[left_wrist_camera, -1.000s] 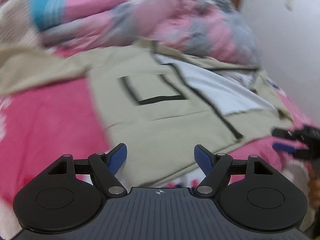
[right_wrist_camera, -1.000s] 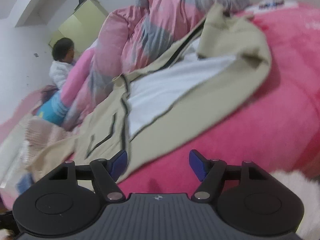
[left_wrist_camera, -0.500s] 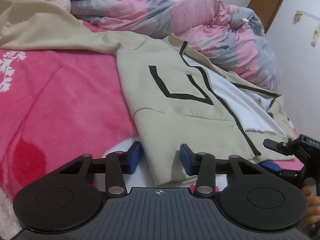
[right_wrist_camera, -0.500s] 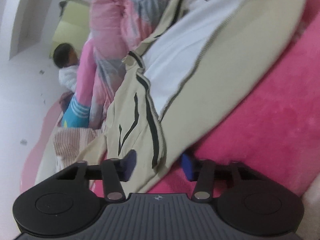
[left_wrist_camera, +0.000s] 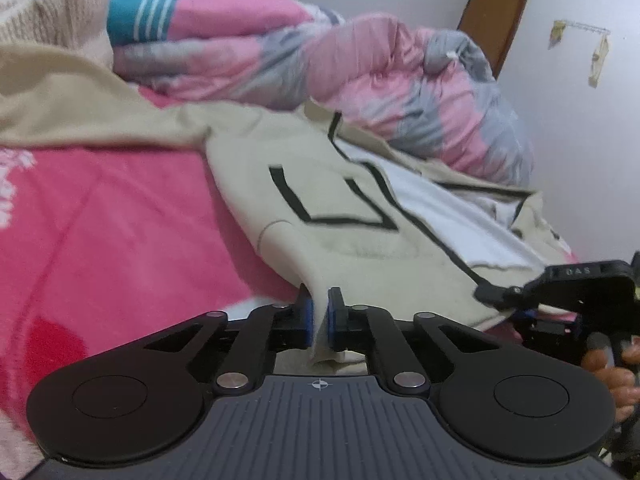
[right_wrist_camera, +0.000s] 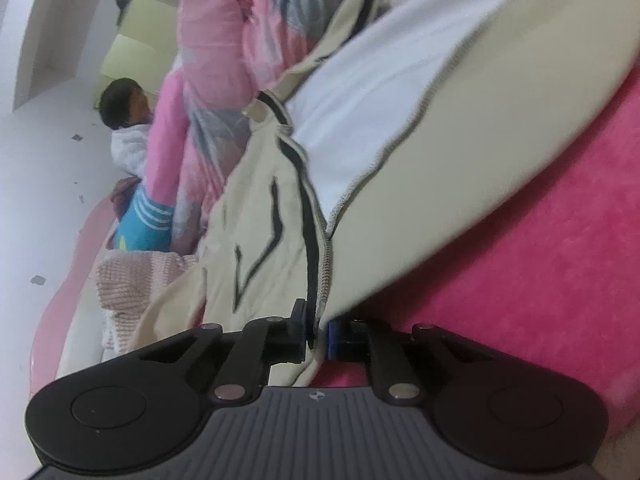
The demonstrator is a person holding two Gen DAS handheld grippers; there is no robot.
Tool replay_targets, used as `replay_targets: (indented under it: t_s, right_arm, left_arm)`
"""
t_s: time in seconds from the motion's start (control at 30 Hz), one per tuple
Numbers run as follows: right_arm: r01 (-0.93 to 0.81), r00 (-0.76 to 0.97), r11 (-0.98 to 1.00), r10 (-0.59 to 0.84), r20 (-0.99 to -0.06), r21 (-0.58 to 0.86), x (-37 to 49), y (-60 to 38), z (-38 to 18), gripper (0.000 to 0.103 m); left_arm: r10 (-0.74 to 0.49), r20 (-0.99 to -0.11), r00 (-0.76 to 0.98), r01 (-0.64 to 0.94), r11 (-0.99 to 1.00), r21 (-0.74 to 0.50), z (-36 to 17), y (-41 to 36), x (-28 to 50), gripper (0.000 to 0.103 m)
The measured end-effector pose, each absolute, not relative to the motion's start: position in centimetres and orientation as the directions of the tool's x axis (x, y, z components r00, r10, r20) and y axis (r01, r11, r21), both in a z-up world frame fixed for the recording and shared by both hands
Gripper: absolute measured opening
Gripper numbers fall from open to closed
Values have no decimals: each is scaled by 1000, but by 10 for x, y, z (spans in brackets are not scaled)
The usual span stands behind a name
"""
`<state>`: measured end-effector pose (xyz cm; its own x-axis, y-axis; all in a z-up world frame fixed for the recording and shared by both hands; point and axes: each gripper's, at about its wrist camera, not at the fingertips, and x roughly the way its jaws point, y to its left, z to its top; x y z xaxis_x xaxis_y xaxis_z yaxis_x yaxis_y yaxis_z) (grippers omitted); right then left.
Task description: Fold clothes
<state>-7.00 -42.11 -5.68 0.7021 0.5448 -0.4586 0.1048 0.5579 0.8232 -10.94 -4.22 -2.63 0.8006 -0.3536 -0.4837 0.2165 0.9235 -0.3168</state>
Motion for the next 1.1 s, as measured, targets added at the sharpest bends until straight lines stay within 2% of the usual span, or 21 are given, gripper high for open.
replay_targets:
  t_s: [0.2, 0.37, 0.6, 0.7, 0.77, 0.8, 0.87, 0.9, 1.1]
  right_arm:
    - [57, 709, 566, 557, -433, 822, -91, -420, -38, 9]
    - [112, 682, 552, 562, -468, 826, -90, -421, -58, 9]
    - [89, 679, 612, 540, -497, 786, -92, -420, -58, 11]
    - [75, 690, 630, 527, -496, 773, -98, -424, -56, 18]
    - [79, 709, 637, 505, -493, 766, -104, -431, -53, 23]
    - [87, 719, 639, 491, -492, 764, -108, -437, -52, 24]
    - [117, 741, 644, 450, -498, 756, -116, -452, -50, 25]
    - [134, 753, 646, 427, -501, 752, -119, -459, -49, 25]
    - [163, 827, 743, 256, -501, 649, -144, -478, -27, 26]
  left_arm:
    - [-365, -484, 795, 244, 924, -296, -13, -39, -123, 3]
    - [-359, -531, 768, 228, 927, -297, -28, -38, -119, 3]
    - [-360, -558, 747, 236, 929, -284, -39, -37, -116, 4]
    - [-367, -566, 738, 245, 928, -281, -43, -33, -119, 8]
    - [-370, -566, 737, 249, 927, -281, -41, -28, -121, 20]
    - [-369, -567, 736, 250, 927, -279, -41, -23, -123, 22]
    - [-351, -559, 752, 227, 933, -280, -37, -13, -128, 36]
    - [-340, -554, 760, 214, 936, -281, -34, -7, -130, 38]
    - [-258, -482, 838, 160, 959, -235, -16, 8, -134, 41]
